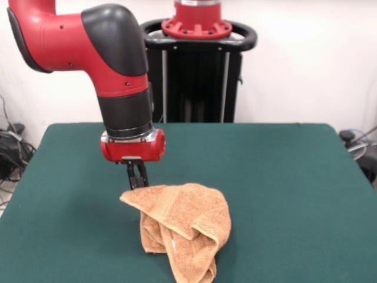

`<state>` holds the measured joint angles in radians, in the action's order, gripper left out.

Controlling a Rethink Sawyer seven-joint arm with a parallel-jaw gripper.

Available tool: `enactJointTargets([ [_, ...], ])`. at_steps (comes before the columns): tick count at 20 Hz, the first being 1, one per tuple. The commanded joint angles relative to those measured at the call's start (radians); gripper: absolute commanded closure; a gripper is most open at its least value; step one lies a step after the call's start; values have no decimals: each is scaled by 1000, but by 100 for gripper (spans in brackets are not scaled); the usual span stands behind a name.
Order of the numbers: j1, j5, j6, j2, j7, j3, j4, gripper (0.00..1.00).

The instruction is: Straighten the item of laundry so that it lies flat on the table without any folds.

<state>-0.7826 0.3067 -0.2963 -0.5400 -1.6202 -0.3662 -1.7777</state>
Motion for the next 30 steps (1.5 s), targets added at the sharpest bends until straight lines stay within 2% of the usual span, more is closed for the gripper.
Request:
enactJointTargets([
  [1,-8,5,57,31,-87,-66,-14,100],
  [4,-1,17,60,34,-79,-60,-4,100],
  [5,2,21,61,33,-77,-58,-2,0],
  [23,-20,-16,22,52,-83,-91,-24,0],
  [30,-48,-20,-37,139,-10,-148,50,0],
])
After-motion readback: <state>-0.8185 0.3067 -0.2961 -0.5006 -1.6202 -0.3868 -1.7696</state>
